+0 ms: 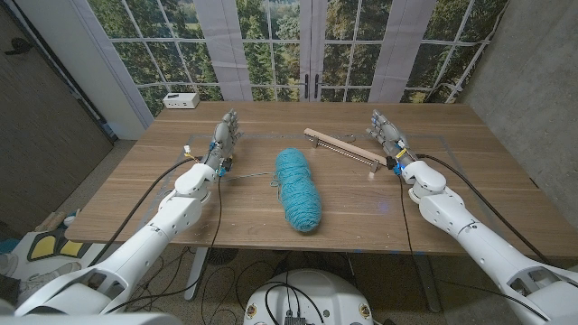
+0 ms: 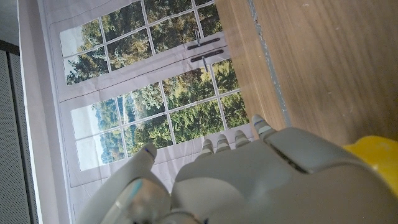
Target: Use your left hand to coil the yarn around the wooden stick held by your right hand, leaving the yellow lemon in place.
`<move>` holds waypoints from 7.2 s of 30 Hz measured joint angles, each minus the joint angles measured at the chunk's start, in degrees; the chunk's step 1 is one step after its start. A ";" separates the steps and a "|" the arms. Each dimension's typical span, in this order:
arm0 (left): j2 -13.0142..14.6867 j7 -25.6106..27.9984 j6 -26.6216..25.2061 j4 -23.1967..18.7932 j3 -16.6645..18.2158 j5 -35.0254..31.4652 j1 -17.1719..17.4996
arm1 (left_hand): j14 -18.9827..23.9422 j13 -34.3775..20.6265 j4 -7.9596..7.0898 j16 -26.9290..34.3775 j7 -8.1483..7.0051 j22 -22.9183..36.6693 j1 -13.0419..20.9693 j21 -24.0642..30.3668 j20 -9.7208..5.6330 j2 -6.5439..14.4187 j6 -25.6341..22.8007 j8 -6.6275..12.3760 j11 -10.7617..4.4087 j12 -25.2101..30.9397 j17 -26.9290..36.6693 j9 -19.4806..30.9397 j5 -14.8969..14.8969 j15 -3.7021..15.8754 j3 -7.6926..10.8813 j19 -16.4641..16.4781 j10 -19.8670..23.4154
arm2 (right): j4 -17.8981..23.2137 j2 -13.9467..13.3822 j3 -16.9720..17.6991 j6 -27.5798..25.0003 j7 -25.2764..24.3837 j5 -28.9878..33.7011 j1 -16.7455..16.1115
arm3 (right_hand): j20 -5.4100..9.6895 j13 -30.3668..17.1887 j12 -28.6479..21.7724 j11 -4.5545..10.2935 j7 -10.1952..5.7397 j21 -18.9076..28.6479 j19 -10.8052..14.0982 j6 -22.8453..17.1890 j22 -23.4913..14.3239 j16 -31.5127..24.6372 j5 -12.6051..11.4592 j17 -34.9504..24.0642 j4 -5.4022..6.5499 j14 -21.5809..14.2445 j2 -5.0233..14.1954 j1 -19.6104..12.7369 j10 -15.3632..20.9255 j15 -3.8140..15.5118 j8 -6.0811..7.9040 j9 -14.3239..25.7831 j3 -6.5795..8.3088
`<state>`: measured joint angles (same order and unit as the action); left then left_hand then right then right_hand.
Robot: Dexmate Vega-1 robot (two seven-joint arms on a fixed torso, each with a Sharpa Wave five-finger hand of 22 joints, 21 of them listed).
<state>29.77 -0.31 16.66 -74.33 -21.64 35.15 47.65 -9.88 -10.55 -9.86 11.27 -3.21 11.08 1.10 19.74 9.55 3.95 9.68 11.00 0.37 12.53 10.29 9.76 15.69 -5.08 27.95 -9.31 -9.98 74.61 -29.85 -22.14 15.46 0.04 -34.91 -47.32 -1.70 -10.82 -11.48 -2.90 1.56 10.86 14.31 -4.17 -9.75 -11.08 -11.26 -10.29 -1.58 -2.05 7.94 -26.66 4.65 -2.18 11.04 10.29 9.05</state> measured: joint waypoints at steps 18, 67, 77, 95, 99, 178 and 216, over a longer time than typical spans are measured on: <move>3.66 7.65 -0.43 -2.97 -2.80 -13.33 -1.43 | 9.46 -0.27 6.87 1.67 1.05 0.10 7.28 1.50 2.21 2.06 -7.42 0.92 1.55 2.34 -0.17 0.26 -2.26 -0.33 2.11 6.59 6.87 | 6.91 -4.46 -3.16 -7.64 -10.03 12.45 0.37 | -2.04 0.01 -0.43 -0.41 -1.65 0.45 0.47 -4.25 -0.26 -0.81 0.25 0.01 -3.04 -3.30 1.29 -4.00 3.69 -0.76 0.85 0.00 3.04; 11.32 8.77 -5.77 -16.18 -7.52 -32.56 -1.99 | 10.05 -0.52 15.64 0.50 0.37 0.12 15.39 1.04 2.02 1.17 -10.77 0.92 0.65 2.08 -0.15 0.24 -5.78 0.27 4.55 7.78 9.38 | 32.60 -17.18 -17.13 -48.96 -11.31 41.56 4.34 | -1.78 -0.25 -0.86 1.97 -2.50 1.55 4.55 -9.78 -0.24 -1.66 0.46 -0.26 -5.67 -7.91 1.77 -7.55 8.05 2.62 1.51 0.25 5.67; 11.59 9.09 -5.22 -17.18 -7.26 -33.66 -1.12 | 10.36 -0.52 15.63 0.50 0.55 0.12 15.39 1.04 2.02 1.17 -10.95 0.92 0.65 2.08 0.00 0.24 -5.78 0.58 4.55 7.78 9.37 | 33.57 -16.77 -22.50 -55.26 -9.52 47.97 7.47 | -1.59 -0.25 -1.33 2.58 -3.00 1.55 5.80 -12.56 -0.24 -1.88 0.46 -0.26 -6.59 -10.28 1.20 -9.19 10.74 4.15 2.35 0.40 6.59; 11.86 8.76 -5.08 -18.42 -6.38 -33.92 0.07 | 10.57 -0.51 15.38 0.17 0.34 0.12 14.70 1.04 2.01 0.49 -11.16 0.65 0.65 1.87 0.10 0.24 -5.78 0.36 3.84 7.77 9.37 | 31.60 -14.88 -31.67 -67.04 -1.36 63.86 13.32 | -1.37 -0.53 -2.11 3.71 -4.23 2.00 7.62 -16.42 -0.24 -2.72 0.33 -0.53 -7.07 -14.13 0.37 -10.46 14.53 4.54 3.16 0.52 7.07; 11.81 8.55 -5.10 -18.39 -6.36 -33.84 0.06 | 10.56 -0.51 15.38 0.17 0.34 0.14 14.70 0.80 2.01 0.49 -11.16 0.65 0.65 1.87 0.27 0.24 -5.78 0.36 3.84 7.77 9.36 | 30.88 -14.41 -32.79 -68.08 0.16 65.53 14.14 | -1.16 -0.53 -2.11 3.61 -4.23 2.00 7.82 -16.42 -0.24 -2.72 0.23 -0.52 -7.07 -14.13 0.37 -10.46 14.62 4.54 3.16 0.52 7.07; 10.72 5.85 -2.76 -15.61 -6.53 -30.95 -1.06 | 10.34 -0.50 13.15 0.21 0.15 0.23 10.61 0.38 2.21 1.10 -11.35 0.01 0.86 1.22 0.52 0.23 -5.77 0.15 1.61 7.55 9.57 | 20.11 -10.76 -40.33 -71.31 2.51 75.43 17.16 | 5.27 -5.96 -20.43 0.85 3.16 8.44 21.84 -44.69 -2.39 -27.75 0.08 -9.19 -7.25 -47.47 -4.82 -38.90 47.07 5.22 8.33 1.43 8.74; 20.94 -5.00 -21.28 -34.17 -10.17 -47.00 -5.57 | 12.07 -0.50 20.72 -0.05 -3.67 -0.16 25.82 -0.28 0.12 1.36 -13.50 0.56 -2.10 1.00 -0.17 0.53 -5.49 3.58 6.45 11.11 12.59 | 20.22 -7.81 -23.07 -56.30 -44.24 77.53 -3.03 | 4.97 -14.57 -24.49 2.52 1.07 10.16 20.89 -46.28 -2.64 -27.04 -2.95 -31.38 -6.89 -49.04 -5.33 -39.40 46.83 6.28 9.62 4.30 7.36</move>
<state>50.71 -5.31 -4.62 -108.50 -31.81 -11.86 42.07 2.19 -11.05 10.86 11.22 -6.88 10.92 26.92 19.46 9.68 5.31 -3.82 11.56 -1.72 13.53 10.12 10.28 10.20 -1.50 34.40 1.80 2.61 94.84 -37.66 -45.21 -40.84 -44.20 42.63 -50.34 3.27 -25.39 -35.97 -0.38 2.63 21.02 35.20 -50.46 -12.39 -38.12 -14.21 -41.67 -8.47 -51.09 2.60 -66.06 51.48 4.10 20.66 14.59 16.40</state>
